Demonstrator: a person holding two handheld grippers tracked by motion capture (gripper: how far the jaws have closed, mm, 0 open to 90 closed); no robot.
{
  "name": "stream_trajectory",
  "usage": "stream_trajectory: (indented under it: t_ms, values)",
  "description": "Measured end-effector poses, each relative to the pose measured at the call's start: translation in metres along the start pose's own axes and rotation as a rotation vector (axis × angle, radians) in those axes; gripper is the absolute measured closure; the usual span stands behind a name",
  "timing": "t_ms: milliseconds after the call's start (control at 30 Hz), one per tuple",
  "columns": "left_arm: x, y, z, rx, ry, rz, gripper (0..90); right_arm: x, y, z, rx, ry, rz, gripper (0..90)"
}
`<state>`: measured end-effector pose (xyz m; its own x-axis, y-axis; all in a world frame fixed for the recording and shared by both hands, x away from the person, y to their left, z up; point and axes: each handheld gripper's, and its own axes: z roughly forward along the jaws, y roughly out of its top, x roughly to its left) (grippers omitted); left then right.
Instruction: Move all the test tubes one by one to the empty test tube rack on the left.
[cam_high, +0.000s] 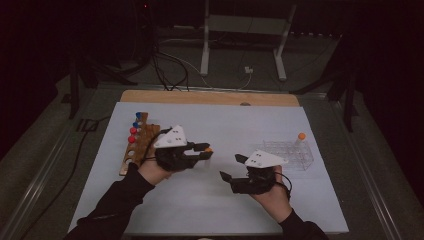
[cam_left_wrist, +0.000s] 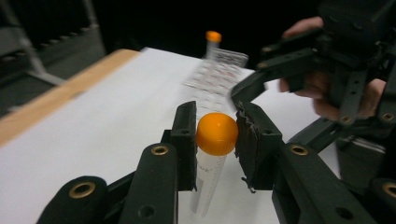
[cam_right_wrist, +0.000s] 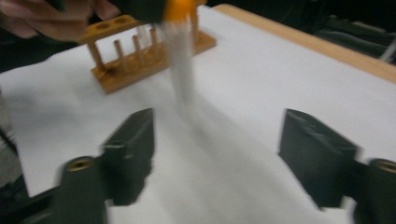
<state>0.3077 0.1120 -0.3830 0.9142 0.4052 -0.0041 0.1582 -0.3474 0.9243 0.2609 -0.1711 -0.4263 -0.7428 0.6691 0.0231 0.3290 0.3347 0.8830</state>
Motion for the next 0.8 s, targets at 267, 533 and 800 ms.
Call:
stream_trajectory:
  t_ms: [267,533,800]
  values:
    - [0.024,0.000,-0.060,-0.022,0.173,-0.020,70.9,-0.009,-0.001,-0.006,-0.019,-0.046,0.039,0.0]
    - [0.044,-0.017,-0.116,-0.031,0.319,-0.074,70.9,-0.011,-0.004,-0.007,-0.020,-0.037,0.043,0.0]
    - [0.057,-0.045,-0.147,-0.033,0.417,-0.139,70.9,-0.012,-0.005,-0.006,-0.014,-0.039,0.040,0.0]
